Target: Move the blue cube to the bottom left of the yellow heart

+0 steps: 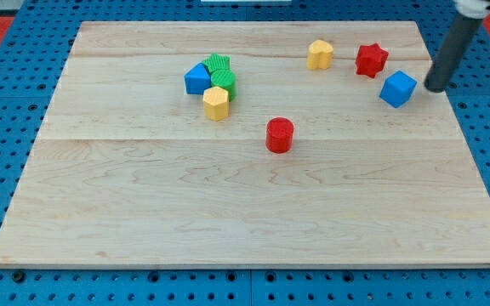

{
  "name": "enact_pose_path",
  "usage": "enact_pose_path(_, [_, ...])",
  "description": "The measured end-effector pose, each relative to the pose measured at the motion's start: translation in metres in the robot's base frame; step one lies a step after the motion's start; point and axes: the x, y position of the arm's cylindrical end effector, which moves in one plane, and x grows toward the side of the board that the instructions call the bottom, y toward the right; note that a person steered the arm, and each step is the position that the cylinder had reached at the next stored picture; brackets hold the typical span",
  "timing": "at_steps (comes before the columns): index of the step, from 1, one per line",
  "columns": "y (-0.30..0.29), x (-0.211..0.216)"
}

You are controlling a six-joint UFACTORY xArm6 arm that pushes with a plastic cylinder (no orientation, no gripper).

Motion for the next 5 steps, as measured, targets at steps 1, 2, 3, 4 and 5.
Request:
enact_pose_path(1, [-0.04,-0.001])
enact_pose_path(2, [-0.086,-0.004])
enact_pose_path(3, [-0.099,0.001])
enact_pose_path(4, [-0.075,0.016])
enact_pose_path(5, [-0.103,0.027])
